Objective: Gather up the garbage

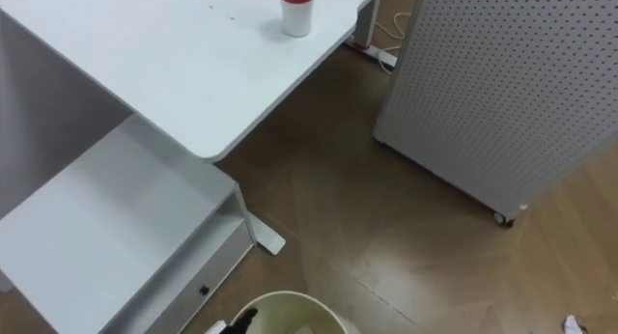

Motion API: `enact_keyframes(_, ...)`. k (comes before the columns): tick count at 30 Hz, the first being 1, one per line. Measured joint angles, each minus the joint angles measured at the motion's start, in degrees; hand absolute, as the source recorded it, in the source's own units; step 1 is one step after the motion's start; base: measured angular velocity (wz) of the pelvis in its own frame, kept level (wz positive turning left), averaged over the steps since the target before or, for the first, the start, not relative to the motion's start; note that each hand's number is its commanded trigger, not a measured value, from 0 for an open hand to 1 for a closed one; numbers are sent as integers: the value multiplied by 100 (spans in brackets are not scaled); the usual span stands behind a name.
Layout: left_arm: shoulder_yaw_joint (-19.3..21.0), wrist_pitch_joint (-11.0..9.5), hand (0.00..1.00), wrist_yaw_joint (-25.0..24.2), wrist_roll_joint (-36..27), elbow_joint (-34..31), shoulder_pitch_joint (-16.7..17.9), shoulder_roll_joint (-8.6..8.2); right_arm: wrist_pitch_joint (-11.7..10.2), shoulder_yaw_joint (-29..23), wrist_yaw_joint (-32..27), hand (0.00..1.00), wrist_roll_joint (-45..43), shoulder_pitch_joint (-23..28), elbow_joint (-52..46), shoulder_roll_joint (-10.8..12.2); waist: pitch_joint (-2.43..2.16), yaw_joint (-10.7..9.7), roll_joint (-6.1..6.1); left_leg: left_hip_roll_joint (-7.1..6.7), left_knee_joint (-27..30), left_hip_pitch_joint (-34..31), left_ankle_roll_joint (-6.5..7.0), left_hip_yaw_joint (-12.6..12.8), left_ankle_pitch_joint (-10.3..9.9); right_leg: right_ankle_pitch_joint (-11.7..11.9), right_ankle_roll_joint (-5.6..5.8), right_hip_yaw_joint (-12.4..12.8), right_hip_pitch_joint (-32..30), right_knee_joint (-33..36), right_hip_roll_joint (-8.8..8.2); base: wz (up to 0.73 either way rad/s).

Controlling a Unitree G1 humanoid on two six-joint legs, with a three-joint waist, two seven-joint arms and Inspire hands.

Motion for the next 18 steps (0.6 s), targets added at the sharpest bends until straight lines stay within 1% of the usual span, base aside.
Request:
enact_keyframes(2, 10, 0, 0, 0, 103, -293, 67, 64, 0, -62, 23, 100, 87, 8, -2, -1, 1, -10, -1, -22, -54, 100, 0, 22, 0, -7, 11, 20, 63, -5, -9, -5)
enact_keyframes(5, 146, 0, 0, 2, 315, -854, 234, 100, -2, -237, 78, 100, 163, 143, 1, -4, 2, -24, -2, -64, -214, 385, 3, 49, 1, -21, 50, 21, 311, -106, -20, -5)
enact_keyframes(6, 164, -3, 0, 9, 352, -1109, 332, 129, 7, -395, 102, 100, 191, 237, -36, -5, -1, -32, -3, -84, -301, 512, 6, 77, 0, -40, 80, 46, 399, -118, -24, -14)
enact_keyframes(7, 179, -30, 0, 28, 350, -1310, 439, 180, 6, -533, 112, 100, 177, 326, -84, -10, -6, -25, 2, -86, -360, 651, 10, 124, -2, -33, 93, 59, 511, -189, -11, -25)
enact_keyframes(9, 316, -56, 0, 62, 362, -1507, 561, 269, 9, -765, 149, 100, 62, 410, -90, -8, -11, -26, 3, -78, -452, 854, 13, 261, -9, -32, 94, 53, 630, -194, 5, -33)
enact_keyframes(10, 465, -57, 0, 182, 366, -1667, 656, 327, 12, -916, 134, 100, -40, 450, -92, -16, -13, -22, 2, -72, -526, 1004, 7, 356, -13, -33, 93, 32, 697, -194, 15, -44)
enact_keyframes(11, 655, -58, 0, 355, 353, -1819, 757, 334, 16, -1009, 93, 100, -68, 497, -121, -37, -22, -4, 2, -72, -607, 1162, -5, 455, -22, -38, 83, 20, 760, -189, 32, -47)
enact_keyframes(12, 759, -60, 0, 416, 338, -1894, 804, 385, 23, -1033, 71, 100, -74, 533, -139, -60, -29, -2, 4, -71, -647, 1233, -12, 495, -29, -41, 78, 2, 790, -187, 38, -48)
enact_keyframes(13, 888, -59, 0, 554, 275, -2070, 891, 413, 46, -1048, 59, 100, -77, 611, -210, -117, -46, 6, -3, -62, -729, 1362, -22, 610, -35, -52, 61, -43, 825, -176, 41, -39)
enact_keyframes(14, 944, -59, 0, 615, 252, -2179, 942, 451, 73, -1049, 55, 100, -75, 634, -247, -138, -55, 11, -5, -51, -786, 1436, -25, 675, -37, -56, 55, -60, 842, -170, 42, -49)
enact_keyframes(15, 1016, -59, 0, 720, 153, -2396, 1046, 517, 88, -1064, 37, 100, -71, 662, -272, -174, -62, 6, -11, -31, -883, 1593, -34, 781, -40, -58, 32, -138, 910, -167, 48, -48)
enact_keyframes(16, 1072, -59, 0, 814, 65, -2567, 1151, 549, 89, -1088, 34, 100, -69, 707, -278, -200, -70, 2, -11, -19, -949, 1793, -58, 892, -54, -72, 10, -175, 1021, -168, 72, -46)
enact_keyframes(17, 1112, -59, 0, 865, 59, -2636, 1198, 554, 88, -1111, 31, 100, -74, 735, -278, -207, -90, -1, -13, -14, -981, 1867, -74, 922, -64, -79, 0, -190, 1070, -169, 86, -41)
enact_keyframes(18, 1240, -60, 0, 951, 61, -2784, 1277, 531, 88, -1138, 29, 100, -122, 776, -263, -213, -119, -14, -37, 1, -1071, 2035, -92, 1002, -74, -98, -27, -331, 1170, -176, 99, -30)
